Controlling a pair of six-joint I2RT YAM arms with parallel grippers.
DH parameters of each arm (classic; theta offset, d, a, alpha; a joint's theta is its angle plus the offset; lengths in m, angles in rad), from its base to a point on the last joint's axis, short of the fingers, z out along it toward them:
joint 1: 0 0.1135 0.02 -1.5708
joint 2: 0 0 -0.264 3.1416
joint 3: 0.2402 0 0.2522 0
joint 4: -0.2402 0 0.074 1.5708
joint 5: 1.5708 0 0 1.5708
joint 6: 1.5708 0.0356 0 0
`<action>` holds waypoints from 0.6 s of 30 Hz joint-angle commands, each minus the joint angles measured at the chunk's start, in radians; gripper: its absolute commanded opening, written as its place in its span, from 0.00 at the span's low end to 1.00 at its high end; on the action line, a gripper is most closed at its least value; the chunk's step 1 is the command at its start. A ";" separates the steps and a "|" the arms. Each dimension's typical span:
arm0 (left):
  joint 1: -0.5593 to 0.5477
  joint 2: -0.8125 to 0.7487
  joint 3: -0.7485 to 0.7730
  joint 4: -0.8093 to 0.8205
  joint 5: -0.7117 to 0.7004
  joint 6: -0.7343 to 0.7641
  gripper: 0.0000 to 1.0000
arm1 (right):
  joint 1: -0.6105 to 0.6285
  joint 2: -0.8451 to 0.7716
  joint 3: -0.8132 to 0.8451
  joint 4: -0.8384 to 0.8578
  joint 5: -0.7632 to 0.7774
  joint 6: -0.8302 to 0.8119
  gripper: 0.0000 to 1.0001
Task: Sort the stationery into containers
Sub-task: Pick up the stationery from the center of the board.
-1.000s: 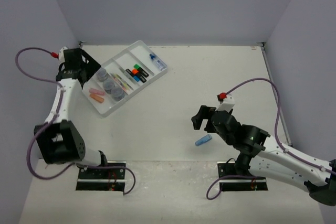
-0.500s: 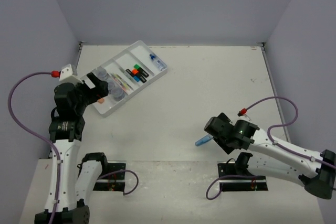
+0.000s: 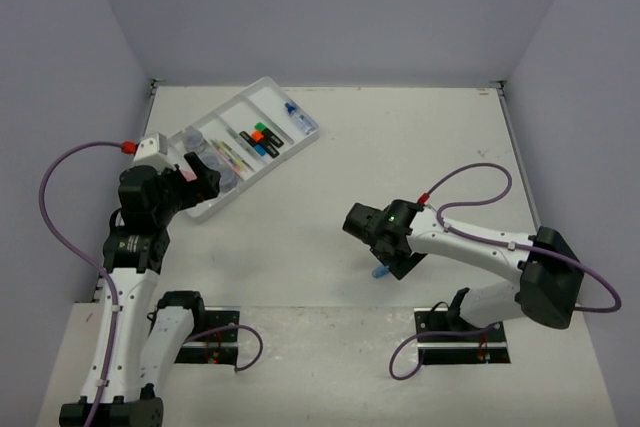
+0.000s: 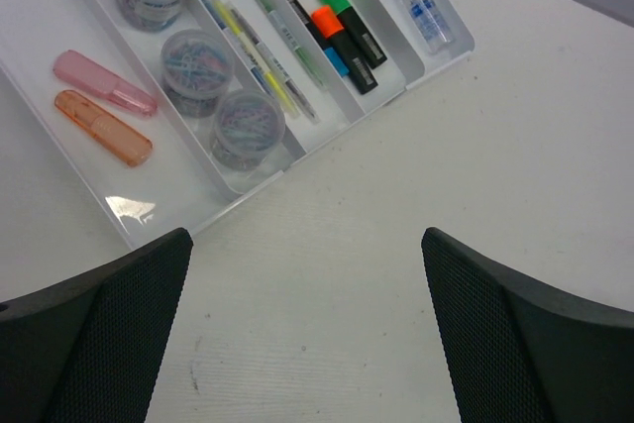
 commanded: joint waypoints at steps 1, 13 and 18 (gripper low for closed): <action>-0.006 -0.029 -0.008 0.041 0.001 0.031 1.00 | 0.000 0.053 -0.016 0.064 -0.032 0.057 0.84; -0.032 -0.021 -0.009 0.043 0.011 0.031 1.00 | -0.020 0.135 -0.131 0.166 -0.048 0.108 0.70; -0.039 -0.017 -0.009 0.041 0.011 0.032 1.00 | -0.040 0.157 -0.221 0.293 -0.070 0.085 0.62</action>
